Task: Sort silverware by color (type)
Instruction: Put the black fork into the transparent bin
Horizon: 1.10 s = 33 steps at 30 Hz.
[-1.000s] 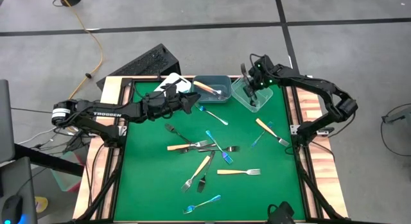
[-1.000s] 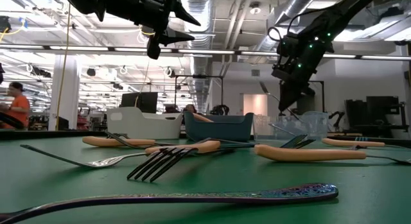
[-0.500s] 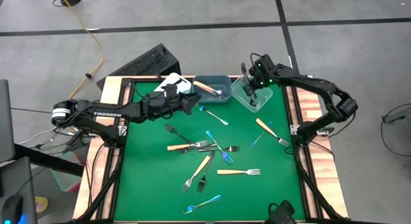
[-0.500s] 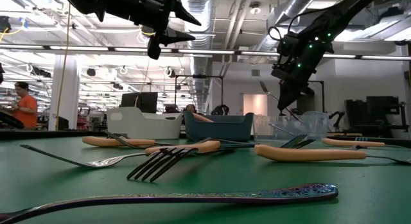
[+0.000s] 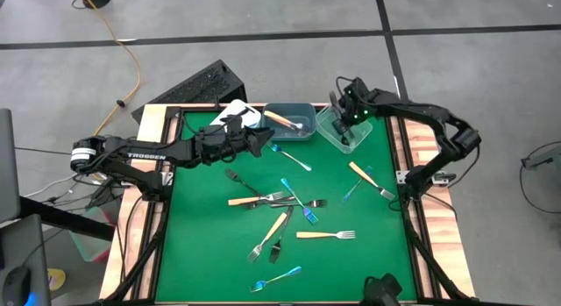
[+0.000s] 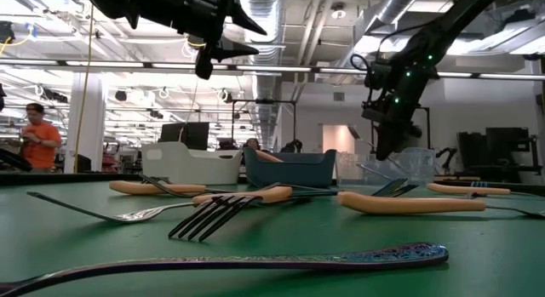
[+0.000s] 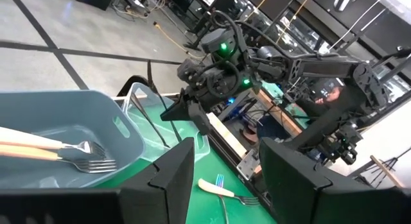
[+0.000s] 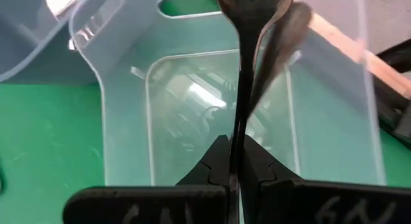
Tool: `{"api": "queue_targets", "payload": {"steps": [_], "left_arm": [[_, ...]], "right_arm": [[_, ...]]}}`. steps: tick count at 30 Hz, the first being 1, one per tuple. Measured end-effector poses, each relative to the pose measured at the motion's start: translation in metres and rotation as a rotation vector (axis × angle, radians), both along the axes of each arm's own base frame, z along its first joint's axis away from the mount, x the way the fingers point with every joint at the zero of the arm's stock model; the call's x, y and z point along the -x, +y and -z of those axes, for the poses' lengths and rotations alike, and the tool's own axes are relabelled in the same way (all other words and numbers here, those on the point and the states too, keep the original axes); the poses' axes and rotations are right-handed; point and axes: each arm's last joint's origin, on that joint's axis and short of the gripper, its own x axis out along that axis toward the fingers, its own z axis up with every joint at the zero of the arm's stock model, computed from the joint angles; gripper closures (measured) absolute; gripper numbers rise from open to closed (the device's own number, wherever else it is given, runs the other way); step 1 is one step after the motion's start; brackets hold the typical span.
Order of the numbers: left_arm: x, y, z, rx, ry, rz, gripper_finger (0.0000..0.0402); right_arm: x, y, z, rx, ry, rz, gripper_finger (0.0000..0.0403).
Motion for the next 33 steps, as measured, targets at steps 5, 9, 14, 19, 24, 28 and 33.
{"api": "queue_targets", "payload": {"steps": [5,9,14,19,24,28,33], "left_arm": [[0.0,0.0,0.001,0.002,0.01,0.0,0.0239],[0.0,0.0,0.001,0.002,0.01,-0.001,0.0239],[0.0,0.0,0.001,0.002,0.01,-0.001,0.0239],[0.0,0.0,0.001,0.002,0.01,-0.002,0.0239],[0.0,0.0,0.001,0.002,0.011,-0.002,0.0239],[0.0,0.0,0.002,0.004,0.019,-0.002,0.0239],[0.0,0.0,0.002,0.004,0.021,-0.003,0.0239]], "right_arm": [[-0.001,-0.002,0.009,-0.035,0.023,0.011,0.0382],[-0.001,-0.003,0.01,-0.036,0.024,0.013,0.0382],[0.001,-0.004,0.011,-0.032,0.045,0.041,0.0382],[0.005,-0.005,0.012,-0.043,0.055,0.052,0.0382],[0.005,-0.005,0.012,-0.048,0.059,0.052,0.0382],[0.006,-0.004,0.012,-0.057,0.067,0.052,0.0382],[0.006,-0.004,0.012,-0.057,0.067,0.052,0.0382]]}}
